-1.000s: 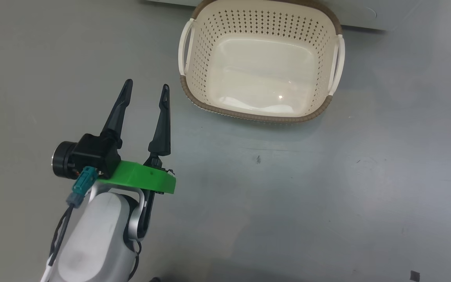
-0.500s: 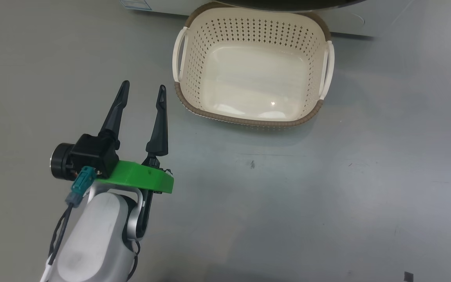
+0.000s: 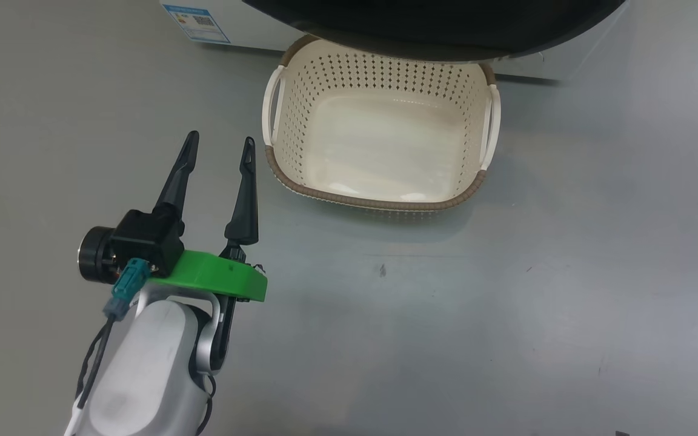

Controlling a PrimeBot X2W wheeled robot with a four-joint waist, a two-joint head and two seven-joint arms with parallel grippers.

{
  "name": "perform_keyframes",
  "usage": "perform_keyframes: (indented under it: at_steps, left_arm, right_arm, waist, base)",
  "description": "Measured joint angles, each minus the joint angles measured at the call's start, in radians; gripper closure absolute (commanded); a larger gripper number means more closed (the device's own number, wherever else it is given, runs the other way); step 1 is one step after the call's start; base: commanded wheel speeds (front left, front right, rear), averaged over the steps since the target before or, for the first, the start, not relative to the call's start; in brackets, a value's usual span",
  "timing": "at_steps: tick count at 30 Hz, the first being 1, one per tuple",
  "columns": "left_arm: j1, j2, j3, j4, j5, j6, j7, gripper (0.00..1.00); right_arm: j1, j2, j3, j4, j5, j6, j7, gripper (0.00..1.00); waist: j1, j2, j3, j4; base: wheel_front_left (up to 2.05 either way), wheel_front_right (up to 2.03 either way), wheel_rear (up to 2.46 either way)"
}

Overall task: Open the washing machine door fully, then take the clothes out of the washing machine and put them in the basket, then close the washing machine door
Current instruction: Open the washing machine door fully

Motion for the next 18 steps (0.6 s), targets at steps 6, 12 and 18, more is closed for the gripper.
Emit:
perform_keyframes:
  at_steps: [6,12,18]
  left_arm:
    - [0.008,0.000,0.005,0.011,0.000,0.000,0.000,0.00]
    - [0.035,0.000,0.012,0.024,0.000,0.000,0.000,0.00]
    - [0.061,0.000,0.017,0.041,0.001,0.000,0.000,0.00]
  right_arm:
    - [0.047,0.008,0.001,0.002,0.010,0.025,0.026,1.00]
    - [0.097,0.019,0.004,0.006,0.020,0.049,0.048,1.00]
    - [0.154,0.038,0.012,0.006,0.029,0.060,0.072,1.00]
  waist:
    - [0.0000,0.0000,-0.028,-0.005]
    - [0.0000,0.0000,-0.062,-0.010]
    - [0.0000,0.0000,-0.102,-0.016]
  base:
    - [0.00,0.00,0.00]
    - [0.00,0.00,0.00]
    - [0.00,0.00,0.00]
